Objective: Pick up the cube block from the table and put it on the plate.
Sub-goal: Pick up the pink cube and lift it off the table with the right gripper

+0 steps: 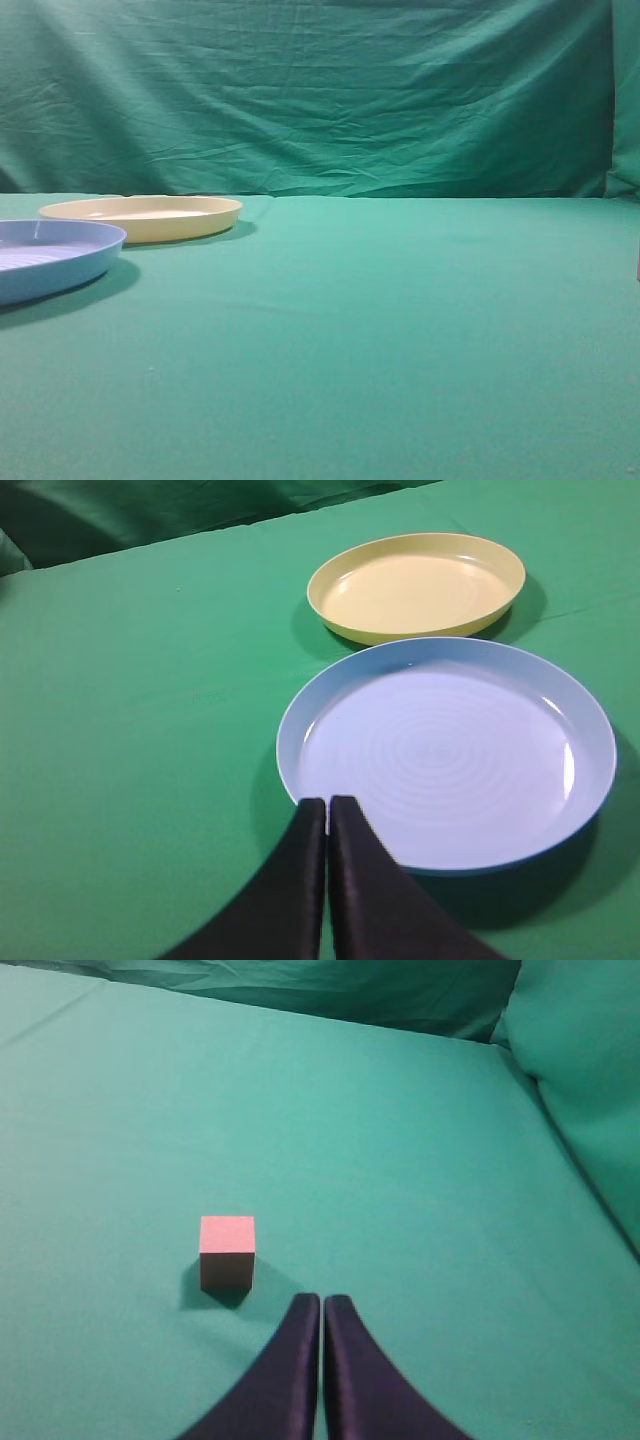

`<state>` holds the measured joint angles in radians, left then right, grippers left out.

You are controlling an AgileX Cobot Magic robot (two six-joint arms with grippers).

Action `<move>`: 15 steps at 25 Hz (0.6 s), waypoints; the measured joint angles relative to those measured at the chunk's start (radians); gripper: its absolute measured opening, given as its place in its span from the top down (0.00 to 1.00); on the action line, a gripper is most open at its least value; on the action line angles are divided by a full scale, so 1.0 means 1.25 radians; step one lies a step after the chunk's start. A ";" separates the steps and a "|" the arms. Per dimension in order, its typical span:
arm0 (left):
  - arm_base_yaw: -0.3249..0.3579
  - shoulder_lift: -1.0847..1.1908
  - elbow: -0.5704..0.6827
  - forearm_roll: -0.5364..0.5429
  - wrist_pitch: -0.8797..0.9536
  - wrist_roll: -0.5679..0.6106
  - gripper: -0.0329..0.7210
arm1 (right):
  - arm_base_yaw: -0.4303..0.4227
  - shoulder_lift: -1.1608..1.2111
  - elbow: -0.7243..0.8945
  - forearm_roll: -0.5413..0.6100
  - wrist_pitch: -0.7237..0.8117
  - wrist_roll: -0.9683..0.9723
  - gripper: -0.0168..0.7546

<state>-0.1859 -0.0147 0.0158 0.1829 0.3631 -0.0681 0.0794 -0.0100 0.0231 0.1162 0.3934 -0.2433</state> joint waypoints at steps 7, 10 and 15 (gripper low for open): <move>0.000 0.000 0.000 0.000 0.000 0.000 0.96 | 0.000 0.000 0.003 -0.037 -0.141 -0.038 0.98; 0.000 0.000 0.000 0.000 0.000 0.000 0.96 | 0.000 0.000 0.003 -0.037 -0.256 -0.038 0.98; 0.000 0.000 0.000 0.000 0.000 0.000 0.96 | 0.000 0.000 0.003 -0.037 -0.405 0.043 0.98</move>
<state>-0.1859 -0.0147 0.0158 0.1829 0.3631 -0.0681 0.0794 -0.0100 0.0271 0.0693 -0.1131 -0.1890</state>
